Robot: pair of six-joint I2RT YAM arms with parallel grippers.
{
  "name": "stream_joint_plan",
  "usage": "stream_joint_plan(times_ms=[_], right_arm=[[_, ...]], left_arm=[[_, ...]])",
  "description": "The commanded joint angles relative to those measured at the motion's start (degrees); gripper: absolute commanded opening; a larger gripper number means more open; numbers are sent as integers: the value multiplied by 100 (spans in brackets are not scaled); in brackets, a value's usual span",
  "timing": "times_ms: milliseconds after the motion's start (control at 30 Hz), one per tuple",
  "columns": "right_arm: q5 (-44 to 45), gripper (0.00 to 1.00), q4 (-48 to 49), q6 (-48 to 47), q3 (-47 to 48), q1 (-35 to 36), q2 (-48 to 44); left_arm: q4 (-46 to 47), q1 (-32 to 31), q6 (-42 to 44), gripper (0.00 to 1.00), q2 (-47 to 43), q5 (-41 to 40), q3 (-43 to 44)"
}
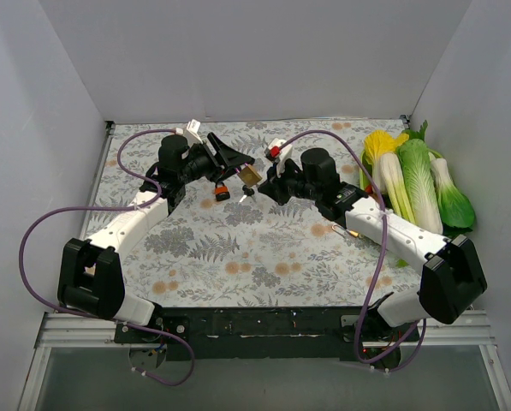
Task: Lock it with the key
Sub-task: Lock the lock.
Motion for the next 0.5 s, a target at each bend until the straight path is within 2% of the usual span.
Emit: stream_joint_plan(times_ms=[0, 200, 467], right_arm=[[-34, 1, 328, 4, 146, 75, 16], [-35, 1, 407, -5, -74, 154, -169], [-17, 1, 153, 565, -443, 259, -406]], left_arm=[[444, 24, -167, 0, -138, 83, 121], [435, 41, -131, 0, -85, -225, 208], [497, 498, -96, 0, 433, -682, 814]])
